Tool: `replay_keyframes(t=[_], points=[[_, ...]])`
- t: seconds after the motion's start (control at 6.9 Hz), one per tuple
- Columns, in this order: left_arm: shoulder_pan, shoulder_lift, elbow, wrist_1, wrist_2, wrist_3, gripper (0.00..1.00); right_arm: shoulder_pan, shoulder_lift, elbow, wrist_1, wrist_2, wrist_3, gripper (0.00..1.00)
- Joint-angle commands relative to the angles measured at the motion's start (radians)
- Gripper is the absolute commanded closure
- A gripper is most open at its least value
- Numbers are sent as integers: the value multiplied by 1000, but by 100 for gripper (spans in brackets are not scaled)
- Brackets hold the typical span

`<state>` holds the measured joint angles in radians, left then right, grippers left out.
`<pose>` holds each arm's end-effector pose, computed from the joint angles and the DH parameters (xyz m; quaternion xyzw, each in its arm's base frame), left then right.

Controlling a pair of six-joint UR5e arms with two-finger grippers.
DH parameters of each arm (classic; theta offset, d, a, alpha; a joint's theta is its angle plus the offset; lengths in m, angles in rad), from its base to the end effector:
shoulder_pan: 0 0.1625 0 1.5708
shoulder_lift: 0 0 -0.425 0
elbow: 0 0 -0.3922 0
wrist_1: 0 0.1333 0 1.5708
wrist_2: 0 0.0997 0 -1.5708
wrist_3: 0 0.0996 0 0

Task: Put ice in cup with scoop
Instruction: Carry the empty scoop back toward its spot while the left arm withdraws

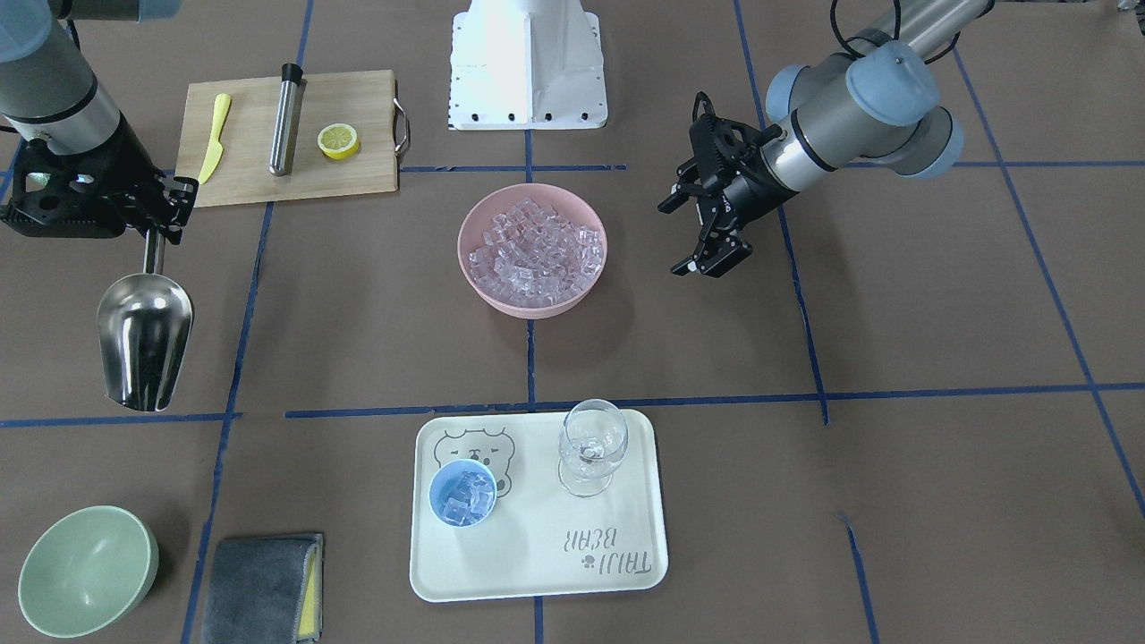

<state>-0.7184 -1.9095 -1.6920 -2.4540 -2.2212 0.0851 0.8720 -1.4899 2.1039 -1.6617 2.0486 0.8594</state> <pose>0.3979 -0.4448 0.3100 0.4531 0.4526 0.5125 0.5720 -0.2453 -0.4280 0.3870 0.0181 -0.3392 0.0143 0.9404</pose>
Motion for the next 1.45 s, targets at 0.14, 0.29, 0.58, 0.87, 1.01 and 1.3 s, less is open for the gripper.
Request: replay_keyframes(t=[0.14,0.29,0.58,0.87,1.01,1.3], points=[[-102,43,0,4,-53,7,0,-106,-180,-50,305,-67,105,100],[-140,44,-6,1,-77,11,0,-134,-208,-51,315,-79,125,100],[-264,123,-8,4,-78,13,0,-183,-224,-79,379,-130,153,100],[-323,196,-8,7,-80,22,0,-212,-220,-111,393,-146,161,100],[-329,211,0,39,-77,62,0,-212,-220,-123,393,-148,159,100],[-366,210,-76,398,7,93,0,-215,-219,-133,393,-150,158,100]])
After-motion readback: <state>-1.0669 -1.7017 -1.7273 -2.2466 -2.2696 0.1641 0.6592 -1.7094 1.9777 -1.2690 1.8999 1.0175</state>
